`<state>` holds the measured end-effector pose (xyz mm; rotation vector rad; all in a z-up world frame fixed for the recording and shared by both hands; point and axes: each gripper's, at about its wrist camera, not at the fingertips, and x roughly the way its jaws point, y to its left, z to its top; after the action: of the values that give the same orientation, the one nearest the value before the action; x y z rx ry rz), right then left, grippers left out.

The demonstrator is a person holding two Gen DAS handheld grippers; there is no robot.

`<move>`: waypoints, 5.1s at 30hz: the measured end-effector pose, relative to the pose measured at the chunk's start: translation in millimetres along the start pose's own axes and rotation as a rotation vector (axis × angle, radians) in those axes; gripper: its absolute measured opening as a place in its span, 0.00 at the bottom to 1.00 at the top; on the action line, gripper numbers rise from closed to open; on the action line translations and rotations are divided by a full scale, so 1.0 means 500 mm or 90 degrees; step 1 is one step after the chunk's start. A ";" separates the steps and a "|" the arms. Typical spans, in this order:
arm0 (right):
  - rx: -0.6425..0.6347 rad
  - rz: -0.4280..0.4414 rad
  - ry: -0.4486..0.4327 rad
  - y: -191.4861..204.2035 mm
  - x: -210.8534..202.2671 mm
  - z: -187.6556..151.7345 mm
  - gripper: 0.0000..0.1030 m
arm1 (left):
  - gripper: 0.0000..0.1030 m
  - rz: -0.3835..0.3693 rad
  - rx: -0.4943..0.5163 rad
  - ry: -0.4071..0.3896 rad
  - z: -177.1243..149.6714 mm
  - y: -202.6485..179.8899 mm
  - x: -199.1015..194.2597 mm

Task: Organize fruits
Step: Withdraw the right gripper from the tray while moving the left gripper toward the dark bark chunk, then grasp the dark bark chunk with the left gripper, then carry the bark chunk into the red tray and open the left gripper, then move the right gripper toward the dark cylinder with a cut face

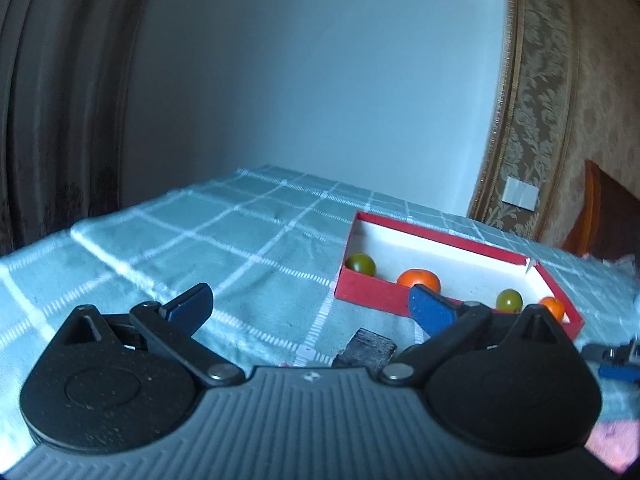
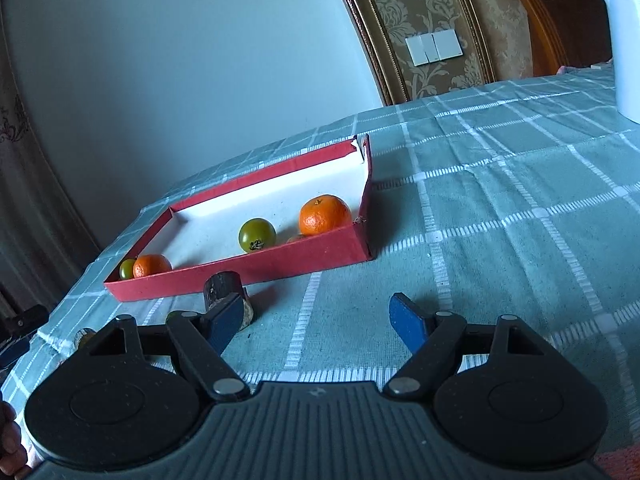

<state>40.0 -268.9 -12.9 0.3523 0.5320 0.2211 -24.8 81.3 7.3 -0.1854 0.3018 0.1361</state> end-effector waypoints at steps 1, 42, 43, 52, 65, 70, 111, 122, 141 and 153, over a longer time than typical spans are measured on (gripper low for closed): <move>0.003 0.003 0.001 -0.002 0.001 0.000 0.78 | 1.00 -0.004 0.037 -0.010 -0.002 -0.013 -0.011; 0.030 0.024 0.012 -0.013 0.009 0.002 0.82 | 0.95 0.041 0.302 0.106 -0.041 -0.087 0.072; 0.031 0.025 0.012 -0.014 0.009 0.002 0.83 | 0.93 0.035 0.302 0.109 -0.038 -0.089 0.076; 0.033 0.029 0.012 -0.015 0.009 0.003 0.84 | 0.72 -0.052 0.234 0.143 -0.008 -0.075 0.097; 0.035 0.032 0.013 -0.013 0.010 0.003 0.86 | 0.49 -0.076 0.214 0.185 -0.028 -0.068 0.122; 0.035 0.035 0.013 -0.013 0.011 0.004 0.87 | 0.41 -0.086 0.221 0.180 -0.030 -0.071 0.116; 0.040 0.031 0.010 -0.016 0.012 0.004 0.87 | 0.30 0.004 0.149 0.133 0.022 -0.102 0.067; 0.041 0.038 0.012 -0.018 0.012 0.004 0.90 | 0.30 0.011 0.149 0.121 0.090 -0.164 0.205; 0.041 0.046 0.014 -0.020 0.013 0.006 0.93 | 0.93 0.024 0.147 0.131 0.064 -0.156 0.186; 0.041 0.043 0.012 -0.019 0.013 0.005 0.93 | 1.00 0.042 0.112 0.145 0.008 -0.067 0.103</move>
<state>47.9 -276.4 -17.3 0.4318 0.5480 0.2725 30.5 54.8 0.8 -0.0156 0.5442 0.1529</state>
